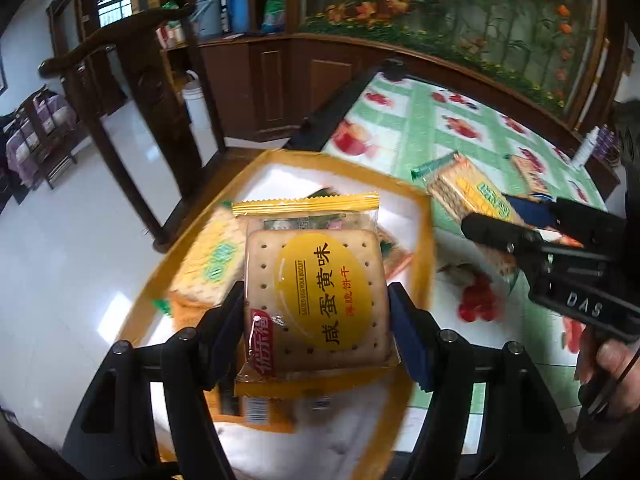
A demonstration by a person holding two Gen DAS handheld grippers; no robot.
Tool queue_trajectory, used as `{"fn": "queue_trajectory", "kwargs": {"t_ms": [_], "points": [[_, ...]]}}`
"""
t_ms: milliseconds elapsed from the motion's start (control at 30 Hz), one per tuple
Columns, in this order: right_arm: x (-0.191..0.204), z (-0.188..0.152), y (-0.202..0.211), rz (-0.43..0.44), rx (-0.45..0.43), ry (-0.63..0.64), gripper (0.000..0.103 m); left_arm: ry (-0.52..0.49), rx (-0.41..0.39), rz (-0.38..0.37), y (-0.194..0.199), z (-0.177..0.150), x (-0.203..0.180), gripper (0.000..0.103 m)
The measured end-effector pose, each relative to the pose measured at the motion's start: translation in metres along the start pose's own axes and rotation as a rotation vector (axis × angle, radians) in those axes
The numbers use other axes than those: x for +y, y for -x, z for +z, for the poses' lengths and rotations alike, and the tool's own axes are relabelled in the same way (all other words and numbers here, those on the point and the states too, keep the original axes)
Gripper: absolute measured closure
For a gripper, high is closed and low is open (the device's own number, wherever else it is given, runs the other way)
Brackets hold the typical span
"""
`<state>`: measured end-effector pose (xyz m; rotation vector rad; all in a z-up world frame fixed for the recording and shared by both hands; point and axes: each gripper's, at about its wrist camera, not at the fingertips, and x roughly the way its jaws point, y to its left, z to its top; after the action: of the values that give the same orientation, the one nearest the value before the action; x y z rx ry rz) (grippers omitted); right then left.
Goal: Organize snacks
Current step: 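Carry both cracker packs to the cardboard box and open both tools, then move both tools back over the remaining packs on the table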
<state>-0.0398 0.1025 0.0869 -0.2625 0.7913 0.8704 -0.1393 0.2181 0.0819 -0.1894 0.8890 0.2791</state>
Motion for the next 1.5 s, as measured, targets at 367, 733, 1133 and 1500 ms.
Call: {"fn": "queue_trajectory", "kwargs": {"t_ms": [367, 733, 1133, 1500], "points": [[0.032, 0.019, -0.062, 0.069, 0.081, 0.024, 0.056, 0.040, 0.011, 0.031, -0.012, -0.005, 0.026, 0.033], [0.051, 0.014, -0.075, 0.056, 0.112, 0.051, 0.049, 0.037, -0.013, 0.084, -0.018, -0.009, 0.032, 0.032], [0.049, 0.014, -0.028, 0.019, -0.003, 0.048, 0.025, 0.065, -0.057, 0.092, -0.003, -0.009, 0.027, 0.016], [-0.005, -0.005, 0.039, -0.125, -0.097, -0.033, 0.022, -0.021, -0.146, 0.027, 0.023, -0.003, -0.035, 0.005]]}}
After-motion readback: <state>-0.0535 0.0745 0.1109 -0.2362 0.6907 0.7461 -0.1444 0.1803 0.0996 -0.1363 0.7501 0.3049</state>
